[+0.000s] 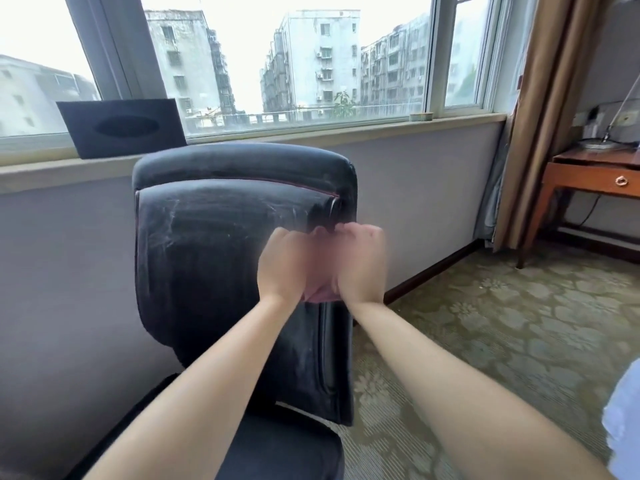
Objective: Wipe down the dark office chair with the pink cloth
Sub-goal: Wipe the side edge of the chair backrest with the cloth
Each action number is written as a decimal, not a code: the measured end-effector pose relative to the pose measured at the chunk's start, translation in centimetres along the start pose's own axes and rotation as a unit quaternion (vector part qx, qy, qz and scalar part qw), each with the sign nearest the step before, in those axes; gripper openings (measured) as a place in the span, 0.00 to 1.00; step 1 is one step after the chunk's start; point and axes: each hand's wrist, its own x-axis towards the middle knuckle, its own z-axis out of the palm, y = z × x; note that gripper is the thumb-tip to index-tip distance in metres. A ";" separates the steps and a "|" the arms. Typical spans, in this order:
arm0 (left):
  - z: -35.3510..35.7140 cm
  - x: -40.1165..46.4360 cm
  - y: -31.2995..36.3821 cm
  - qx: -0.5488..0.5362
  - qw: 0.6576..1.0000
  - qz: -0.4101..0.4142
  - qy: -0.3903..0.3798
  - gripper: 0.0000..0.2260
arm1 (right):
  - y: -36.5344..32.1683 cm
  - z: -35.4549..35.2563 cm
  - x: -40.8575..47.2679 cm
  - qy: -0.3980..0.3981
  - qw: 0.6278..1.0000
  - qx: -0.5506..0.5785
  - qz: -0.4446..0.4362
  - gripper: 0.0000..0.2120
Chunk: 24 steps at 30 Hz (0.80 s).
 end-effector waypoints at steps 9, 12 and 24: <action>0.3 1.7 0.0 -0.092 0.995 -0.024 0.026 0.04 | 1.8 1.5 0.3 -0.089 0.969 -0.178 -0.147 0.21; 0.7 -0.1 -1.7 -0.100 0.994 -0.040 0.017 0.06 | 3.0 2.1 -1.2 -0.097 0.963 -0.198 -0.153 0.20; -1.2 3.9 -1.2 -0.179 0.971 -0.157 0.017 0.07 | 0.3 4.9 2.2 -0.041 0.991 -0.092 -0.092 0.19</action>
